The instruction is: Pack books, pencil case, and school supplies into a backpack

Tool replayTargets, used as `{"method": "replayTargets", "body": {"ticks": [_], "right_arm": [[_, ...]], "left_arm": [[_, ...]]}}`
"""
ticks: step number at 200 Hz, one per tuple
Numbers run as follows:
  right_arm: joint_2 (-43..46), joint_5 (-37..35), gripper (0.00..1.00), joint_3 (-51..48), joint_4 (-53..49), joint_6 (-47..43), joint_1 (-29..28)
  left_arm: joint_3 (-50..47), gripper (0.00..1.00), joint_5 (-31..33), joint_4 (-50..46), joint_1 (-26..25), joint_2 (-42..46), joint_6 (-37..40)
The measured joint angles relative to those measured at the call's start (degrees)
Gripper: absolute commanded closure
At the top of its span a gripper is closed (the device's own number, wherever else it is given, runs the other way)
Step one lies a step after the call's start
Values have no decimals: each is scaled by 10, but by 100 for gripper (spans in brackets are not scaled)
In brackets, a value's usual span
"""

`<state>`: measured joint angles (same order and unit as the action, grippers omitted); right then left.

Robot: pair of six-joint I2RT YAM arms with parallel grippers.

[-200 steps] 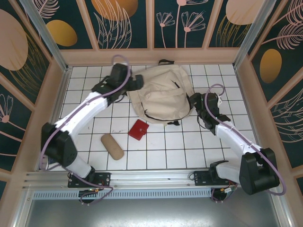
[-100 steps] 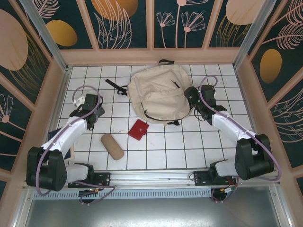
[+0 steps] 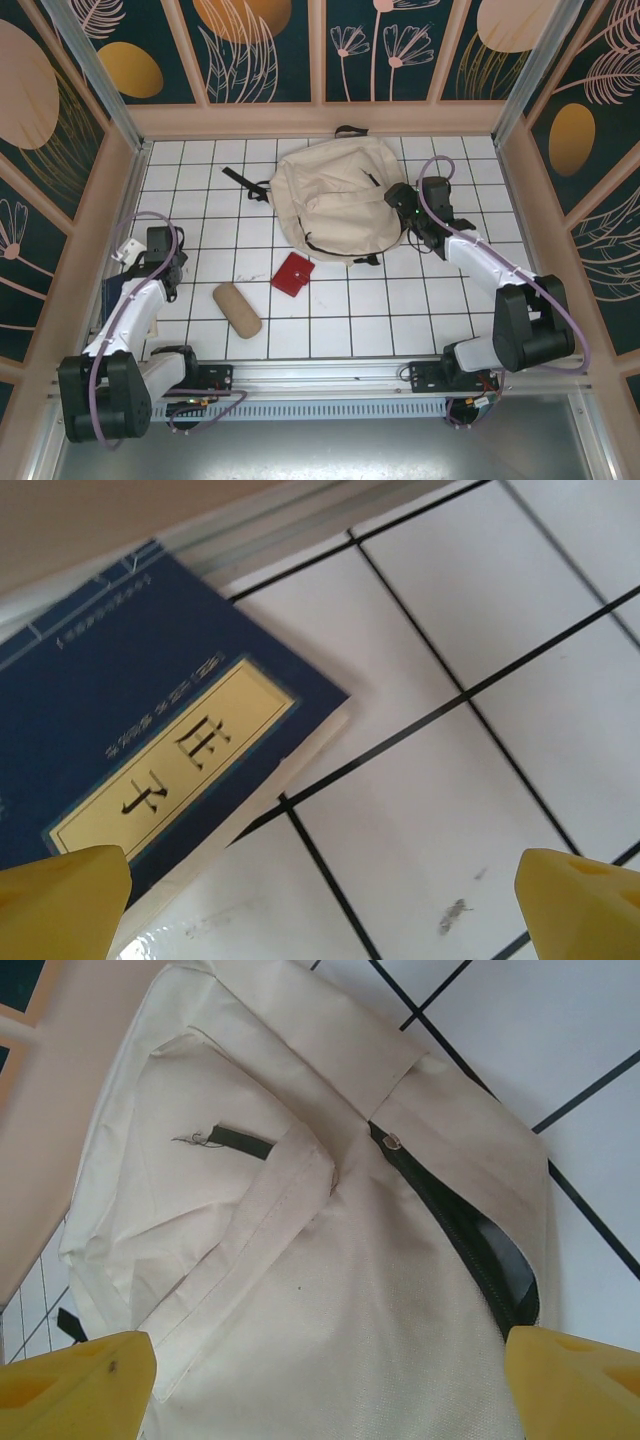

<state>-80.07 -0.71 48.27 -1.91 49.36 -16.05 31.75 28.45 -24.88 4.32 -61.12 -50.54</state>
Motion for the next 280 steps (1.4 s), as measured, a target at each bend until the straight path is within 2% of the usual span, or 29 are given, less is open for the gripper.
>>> {"method": "replayTargets", "body": {"ticks": [48,117,195,230,280], "right_arm": [[-7,9,10,17,-1,0,0],[-7,13,10,23,-3,0,-1],[-5,13,10,24,-14,0,-1],[-4,15,11,29,-14,0,-1],[-4,23,11,29,-14,0,-2]], "left_arm": [[-31,1,-58,53,47,-23,-6],[-40,2,-130,103,52,-71,-1],[-40,1,-104,96,56,-34,-2],[-38,1,-122,95,57,1,-1],[6,1,-103,78,63,18,3]]}}
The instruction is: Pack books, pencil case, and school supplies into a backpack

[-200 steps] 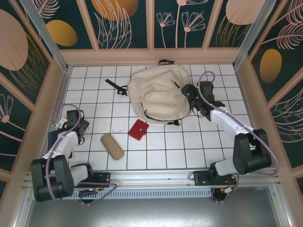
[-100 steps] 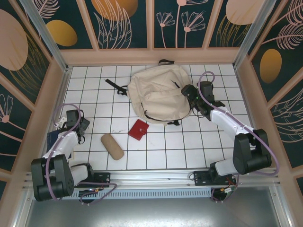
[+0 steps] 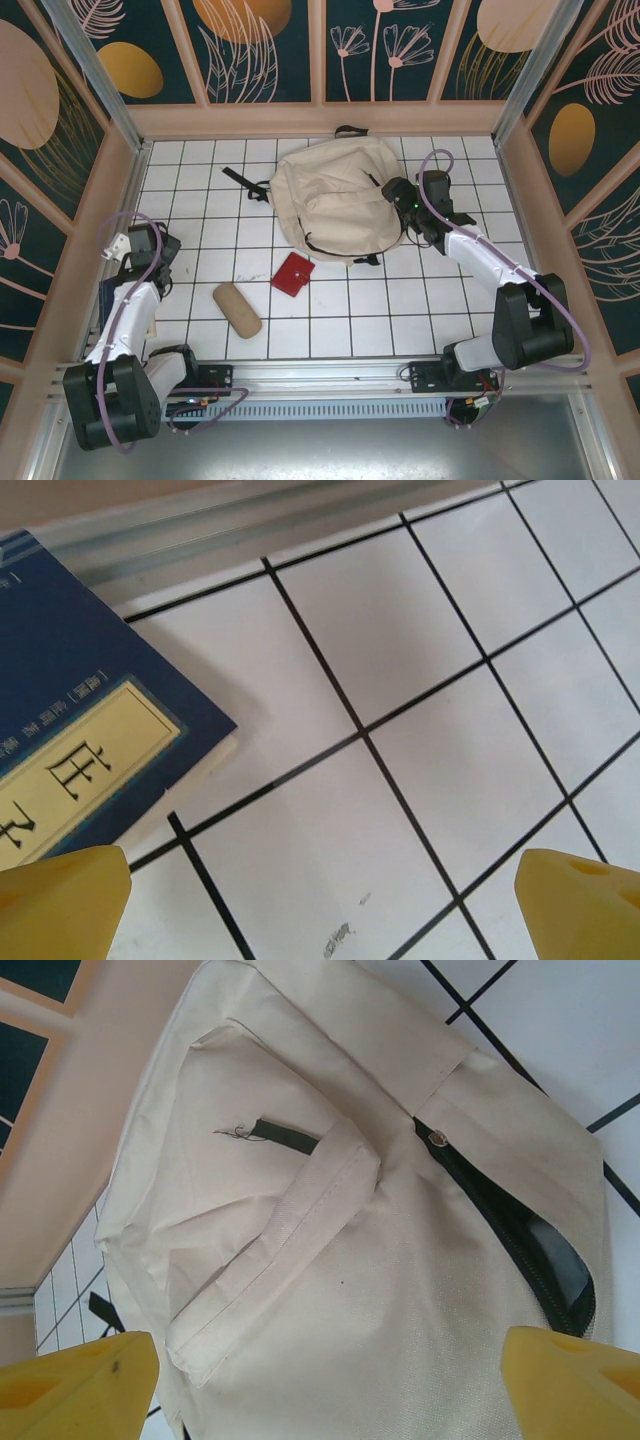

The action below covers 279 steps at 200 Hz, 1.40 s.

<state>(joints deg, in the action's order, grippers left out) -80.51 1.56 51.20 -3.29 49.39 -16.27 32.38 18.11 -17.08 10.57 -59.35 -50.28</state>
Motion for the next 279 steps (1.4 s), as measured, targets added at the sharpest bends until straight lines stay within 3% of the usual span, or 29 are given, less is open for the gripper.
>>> {"method": "replayTargets", "body": {"ticks": [67,124,179,224,279], "right_arm": [[0,5,11,5,0,0,-6],[0,5,11,9,-1,0,-10],[0,5,11,10,-2,0,-10],[-17,4,11,32,-1,0,-30],[-36,7,12,43,0,4,-51]], "left_arm": [[-42,1,-19,12,81,-38,-5],[-65,2,-73,60,91,-87,-5],[-77,6,-196,181,94,-108,-29],[-70,5,-304,237,55,-137,-76],[-6,4,-389,321,-22,-252,-121]]}}
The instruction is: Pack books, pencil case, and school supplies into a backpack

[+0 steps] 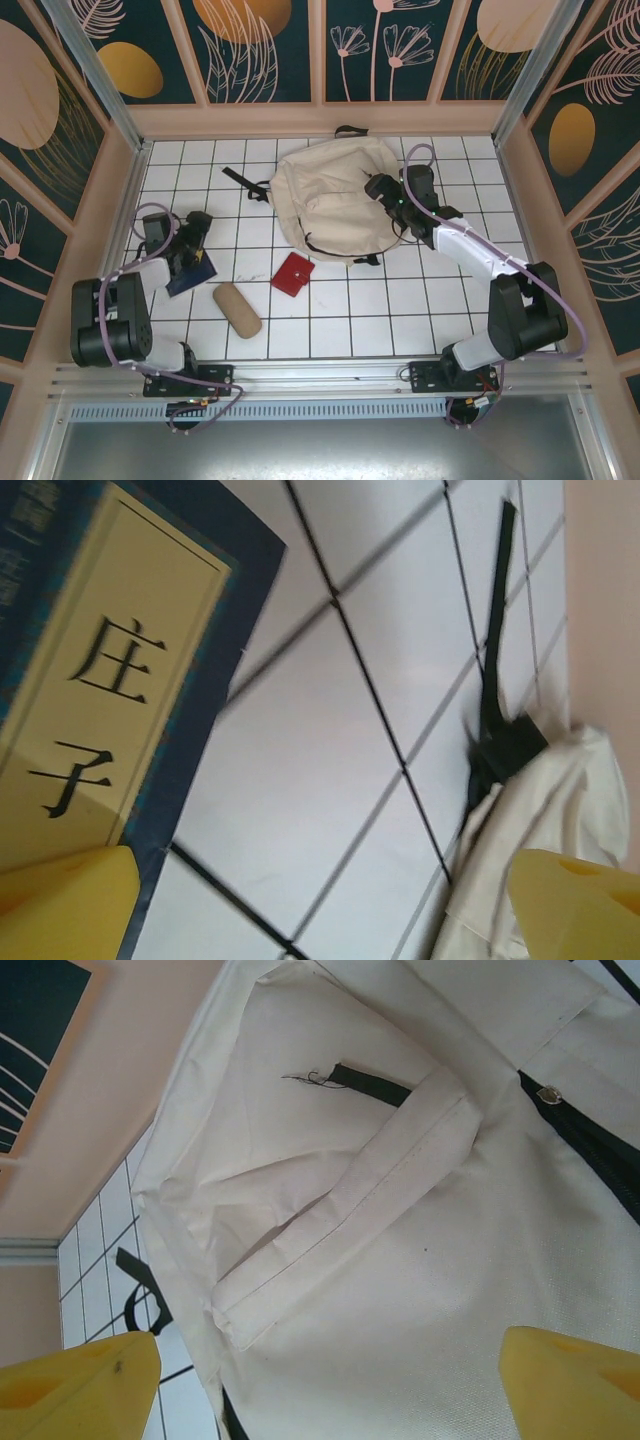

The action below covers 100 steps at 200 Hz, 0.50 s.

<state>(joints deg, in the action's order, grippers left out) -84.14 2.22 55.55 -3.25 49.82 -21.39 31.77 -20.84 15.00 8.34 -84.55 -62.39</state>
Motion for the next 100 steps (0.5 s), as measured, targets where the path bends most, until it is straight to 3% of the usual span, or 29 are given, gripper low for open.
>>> {"method": "replayTargets", "body": {"ticks": [39,72,100], "right_arm": [[-9,3,12,25,0,2,-24],[-48,4,13,77,3,-1,-60],[-107,6,15,137,-3,-20,-101]], "left_arm": [[31,4,-35,17,-65,-38,-28],[73,5,-113,26,-91,-78,-26],[123,1,-86,-49,-90,-48,32]]}}
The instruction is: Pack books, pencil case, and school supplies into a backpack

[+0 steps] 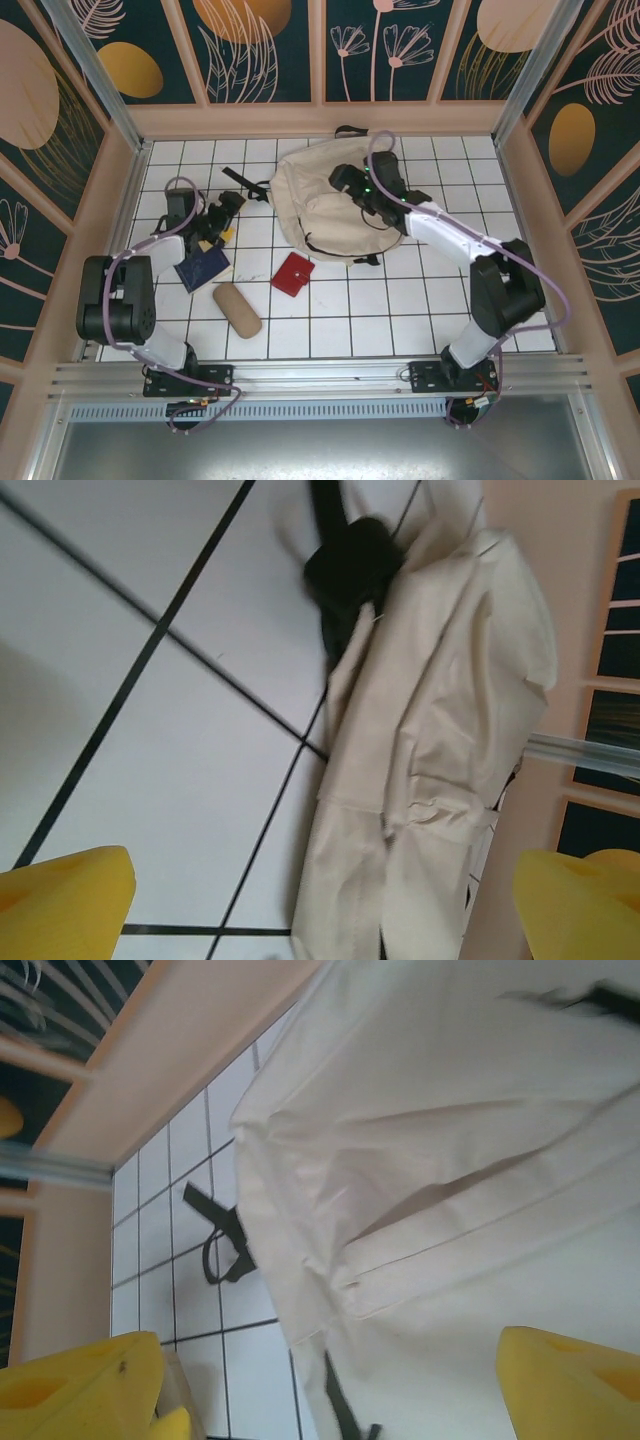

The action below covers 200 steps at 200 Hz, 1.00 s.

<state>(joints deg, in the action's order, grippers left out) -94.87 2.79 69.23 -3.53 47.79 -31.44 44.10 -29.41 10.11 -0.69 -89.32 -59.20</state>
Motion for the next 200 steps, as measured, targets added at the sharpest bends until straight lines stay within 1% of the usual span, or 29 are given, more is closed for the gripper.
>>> {"method": "replayTargets", "body": {"ticks": [13,27,55,69,81,112,124,143,160,200], "right_arm": [[-35,4,16,39,-7,-16,-26],[-75,8,17,85,-19,-37,-55],[-173,20,20,206,-57,-89,-118],[-233,28,25,284,-82,-122,-147],[-286,32,29,353,-106,-145,-169],[-442,42,39,570,-195,-219,-219],[-482,45,43,621,-220,-242,-235],[-510,47,53,639,-242,-271,-255],[-522,46,58,639,-256,-290,-269],[-527,46,59,639,-259,-337,-285]], "left_arm": [[9,1,26,-30,7,36,23],[9,2,48,-60,30,80,42],[-20,1,79,-93,106,144,69],[-40,1,99,-118,134,162,77],[-55,1,116,-138,145,173,81],[-88,2,165,-179,175,204,82],[-95,1,191,-190,184,214,82],[-107,1,222,-200,194,228,82],[-113,1,236,-208,196,231,82],[-116,1,237,-208,196,230,81]]}}
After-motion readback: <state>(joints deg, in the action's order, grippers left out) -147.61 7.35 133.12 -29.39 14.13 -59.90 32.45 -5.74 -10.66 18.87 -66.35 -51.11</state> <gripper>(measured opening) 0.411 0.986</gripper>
